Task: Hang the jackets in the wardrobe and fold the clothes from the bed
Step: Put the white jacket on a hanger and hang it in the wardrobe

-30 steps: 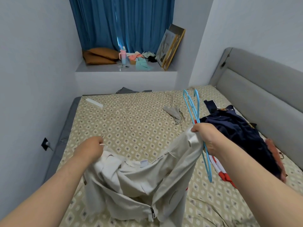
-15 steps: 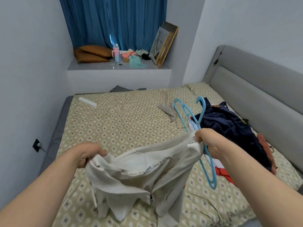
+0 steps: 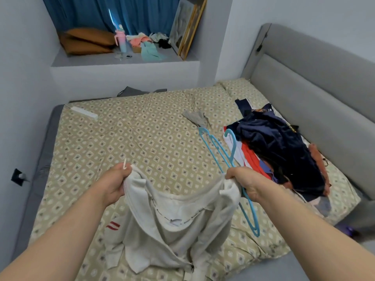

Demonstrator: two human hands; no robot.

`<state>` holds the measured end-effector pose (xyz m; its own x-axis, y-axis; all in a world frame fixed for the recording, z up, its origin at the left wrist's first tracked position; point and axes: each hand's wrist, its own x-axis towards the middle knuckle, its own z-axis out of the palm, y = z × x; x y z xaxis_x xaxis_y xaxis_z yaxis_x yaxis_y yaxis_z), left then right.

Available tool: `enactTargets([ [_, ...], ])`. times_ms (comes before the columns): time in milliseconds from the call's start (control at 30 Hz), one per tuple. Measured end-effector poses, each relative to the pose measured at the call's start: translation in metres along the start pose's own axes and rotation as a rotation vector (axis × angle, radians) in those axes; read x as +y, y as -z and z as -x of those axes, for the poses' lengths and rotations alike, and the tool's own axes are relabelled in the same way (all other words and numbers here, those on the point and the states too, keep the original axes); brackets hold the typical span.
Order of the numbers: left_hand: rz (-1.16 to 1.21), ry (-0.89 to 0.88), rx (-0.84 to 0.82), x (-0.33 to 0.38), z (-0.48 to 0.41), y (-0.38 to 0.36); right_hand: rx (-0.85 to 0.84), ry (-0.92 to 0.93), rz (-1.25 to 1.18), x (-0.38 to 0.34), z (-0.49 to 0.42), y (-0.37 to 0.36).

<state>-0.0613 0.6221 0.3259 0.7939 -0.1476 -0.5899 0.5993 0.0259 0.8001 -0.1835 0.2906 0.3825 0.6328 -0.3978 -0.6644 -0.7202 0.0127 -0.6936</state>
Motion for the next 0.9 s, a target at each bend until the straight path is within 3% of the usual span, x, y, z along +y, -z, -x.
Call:
enactTargets([
  [133, 0.075, 0.141, 0.090, 0.000, -0.034, -0.023, 0.020, 0.002, 0.002, -0.010, -0.049, 0.010],
  [300, -0.169, 0.560, 0.023, 0.000, -0.082, -0.055, -0.034, -0.112, 0.019, -0.020, -0.130, 0.029],
  [433, -0.240, 0.672, 0.033, -0.003, -0.123, -0.073, -0.099, -0.146, 0.188, -0.028, -0.193, 0.034],
  [633, -0.013, 0.293, 0.176, 0.001, -0.204, -0.108, -0.070, -0.112, 0.063, -0.052, -0.289, 0.023],
  [900, 0.204, -0.134, 0.227, 0.034, -0.361, -0.121, 0.166, 0.244, -0.021, -0.088, -0.454, 0.010],
])
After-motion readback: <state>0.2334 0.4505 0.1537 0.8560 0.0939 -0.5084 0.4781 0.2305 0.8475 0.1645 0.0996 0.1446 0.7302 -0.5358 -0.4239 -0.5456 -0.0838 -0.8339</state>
